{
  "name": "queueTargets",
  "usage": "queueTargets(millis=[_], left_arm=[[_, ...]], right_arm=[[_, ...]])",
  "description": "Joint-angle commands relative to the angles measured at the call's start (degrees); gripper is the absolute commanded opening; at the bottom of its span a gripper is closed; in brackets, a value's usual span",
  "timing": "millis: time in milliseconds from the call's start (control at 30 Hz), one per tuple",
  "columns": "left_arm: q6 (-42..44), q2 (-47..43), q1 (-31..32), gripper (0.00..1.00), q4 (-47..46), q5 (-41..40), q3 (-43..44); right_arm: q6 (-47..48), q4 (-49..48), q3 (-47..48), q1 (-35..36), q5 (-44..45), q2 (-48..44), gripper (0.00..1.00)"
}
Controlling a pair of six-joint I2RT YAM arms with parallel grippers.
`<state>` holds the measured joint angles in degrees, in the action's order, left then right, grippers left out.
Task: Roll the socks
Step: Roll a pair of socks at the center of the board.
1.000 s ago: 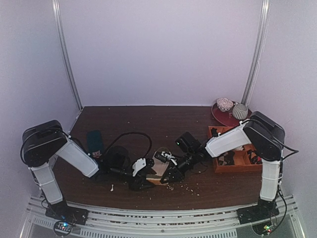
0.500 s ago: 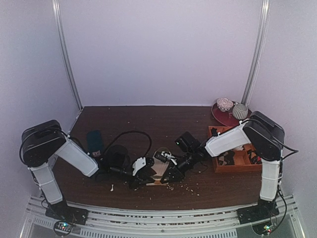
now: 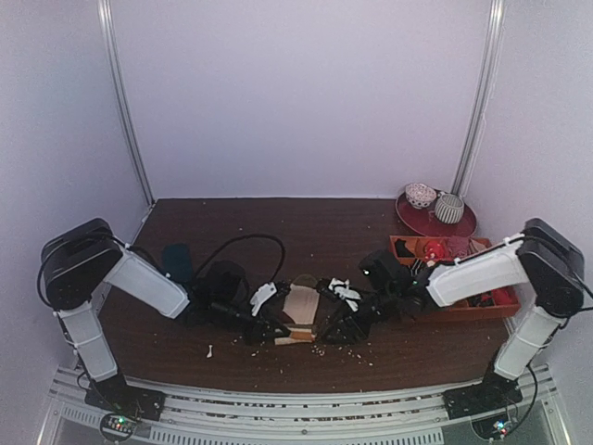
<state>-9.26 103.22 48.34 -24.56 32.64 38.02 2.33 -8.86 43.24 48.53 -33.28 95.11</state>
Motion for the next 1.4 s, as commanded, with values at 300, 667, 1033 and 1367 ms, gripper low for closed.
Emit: queueTargets(millis=[300,667,1033,1367], left_arm=[[-10.3,5.27,-4.76,0.0,14.55,4.57,0.53],[-9.65,6.62,-4.83,0.0,14.8,5.18,0.65],[-9.29,6.56,-4.83,0.0,14.7,5.68,-0.12],[-7.02,1.79,-4.83,0.23,11.55,3.47,-0.18]], right_arm=[[26.79,-24.0,-9.54,14.79,30.67,-5.82,0.72],[31.95,-20.34,0.4,16.25,26.56,5.8,0.69],[27.69,-19.39,1.85,16.26,30.98,11.57,0.54],[21.0,-7.96,6.63,13.18,23.88,14.68,0.18]])
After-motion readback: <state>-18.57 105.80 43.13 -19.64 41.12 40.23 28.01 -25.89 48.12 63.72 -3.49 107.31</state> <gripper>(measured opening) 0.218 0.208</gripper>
